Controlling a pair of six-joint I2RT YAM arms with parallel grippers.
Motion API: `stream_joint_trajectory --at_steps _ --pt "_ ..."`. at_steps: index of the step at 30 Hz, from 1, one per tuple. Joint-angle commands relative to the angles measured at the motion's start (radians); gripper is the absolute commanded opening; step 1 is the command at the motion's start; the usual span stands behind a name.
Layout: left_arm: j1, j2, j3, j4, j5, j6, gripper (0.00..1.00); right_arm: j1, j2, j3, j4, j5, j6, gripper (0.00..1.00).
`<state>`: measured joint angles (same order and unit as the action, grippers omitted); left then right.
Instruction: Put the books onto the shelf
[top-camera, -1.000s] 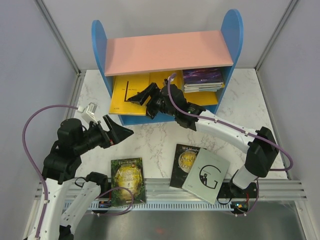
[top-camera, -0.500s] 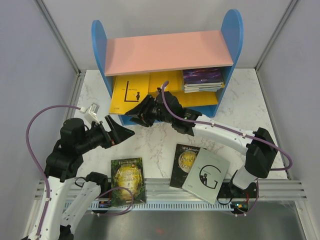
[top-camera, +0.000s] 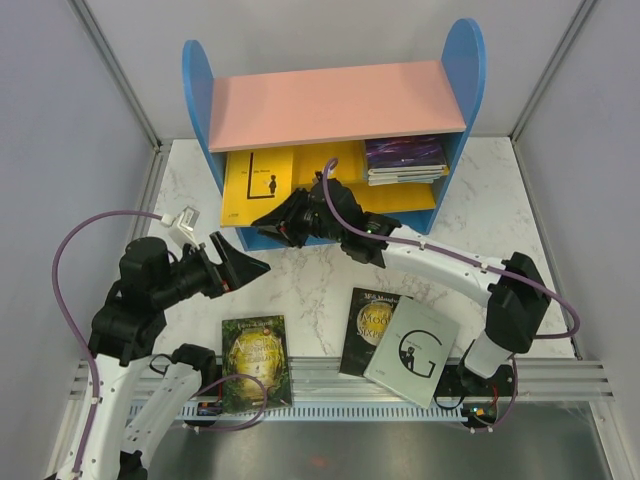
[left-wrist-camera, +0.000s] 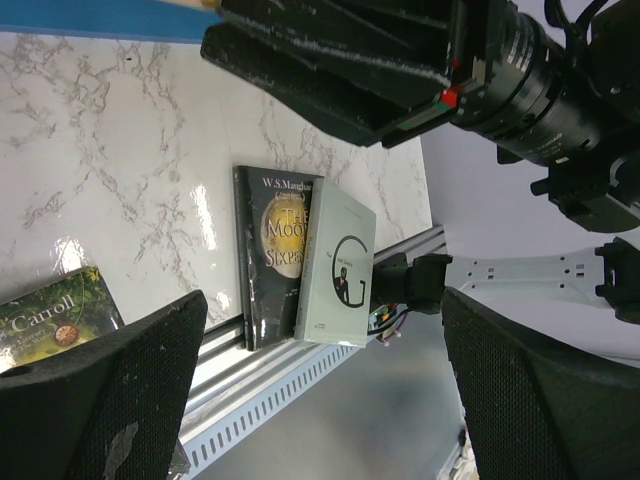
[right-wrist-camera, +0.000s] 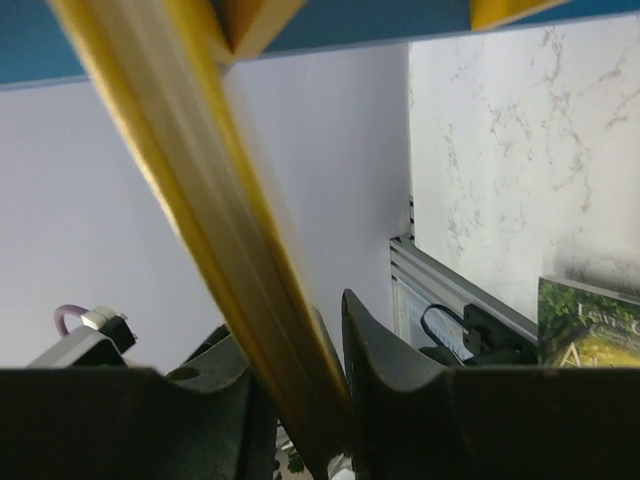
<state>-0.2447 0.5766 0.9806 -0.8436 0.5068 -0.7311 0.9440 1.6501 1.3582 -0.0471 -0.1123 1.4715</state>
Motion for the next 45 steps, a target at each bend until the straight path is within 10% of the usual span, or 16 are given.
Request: stream_joint_trajectory --at_steps 1,45 --pt "-0.004 -0.014 0.029 0.006 0.03 0.022 1.0 -0.027 0.045 0.087 0.01 0.053 0.001 0.32" --pt "-0.002 -0.063 0.026 -0.06 0.009 0.007 0.99 -0.102 0.019 0.095 0.075 0.01 -0.048 0.84"
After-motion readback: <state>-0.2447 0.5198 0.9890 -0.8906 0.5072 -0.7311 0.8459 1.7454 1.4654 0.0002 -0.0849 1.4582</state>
